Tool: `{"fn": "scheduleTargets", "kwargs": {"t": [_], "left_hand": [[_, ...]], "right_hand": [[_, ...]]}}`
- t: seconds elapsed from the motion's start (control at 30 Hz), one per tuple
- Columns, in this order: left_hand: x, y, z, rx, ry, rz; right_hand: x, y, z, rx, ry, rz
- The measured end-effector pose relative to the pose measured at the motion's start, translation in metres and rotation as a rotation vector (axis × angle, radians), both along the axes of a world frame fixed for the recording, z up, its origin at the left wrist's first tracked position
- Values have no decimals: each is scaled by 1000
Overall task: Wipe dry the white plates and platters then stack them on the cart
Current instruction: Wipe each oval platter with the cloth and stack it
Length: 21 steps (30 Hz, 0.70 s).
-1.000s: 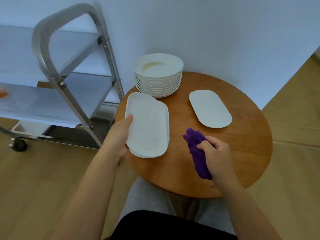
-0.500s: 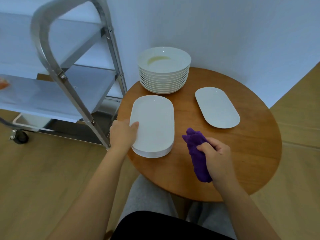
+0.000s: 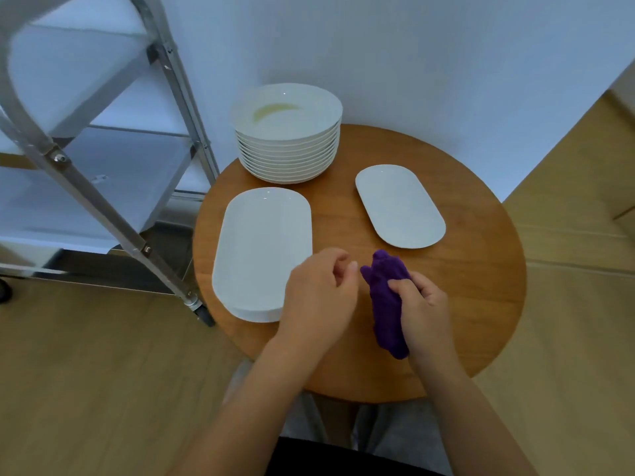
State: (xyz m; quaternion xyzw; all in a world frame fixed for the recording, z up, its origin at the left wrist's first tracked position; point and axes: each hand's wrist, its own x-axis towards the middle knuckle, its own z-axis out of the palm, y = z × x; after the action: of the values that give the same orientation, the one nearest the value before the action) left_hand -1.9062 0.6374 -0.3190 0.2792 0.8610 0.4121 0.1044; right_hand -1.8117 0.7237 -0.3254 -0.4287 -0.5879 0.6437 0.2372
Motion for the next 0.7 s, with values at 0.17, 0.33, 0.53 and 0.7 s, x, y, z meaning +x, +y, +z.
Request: {"fn": "scheduleTargets", "kwargs": {"t": [0.17,0.33,0.53,0.7], "left_hand": [[4,53,-40,-98,-350,-57],[-8,125,-56,56,-695,112],[-23,175,-55,168,-897,301],[-25,161,-55,204,-824,291]], "right_hand": [[16,31,-13,-140,-32,-180],[27,57,-27,-199,-23,-228],[31,80,-34,-306,-10,-307],[41,90,-37,-345,18,-384]]}}
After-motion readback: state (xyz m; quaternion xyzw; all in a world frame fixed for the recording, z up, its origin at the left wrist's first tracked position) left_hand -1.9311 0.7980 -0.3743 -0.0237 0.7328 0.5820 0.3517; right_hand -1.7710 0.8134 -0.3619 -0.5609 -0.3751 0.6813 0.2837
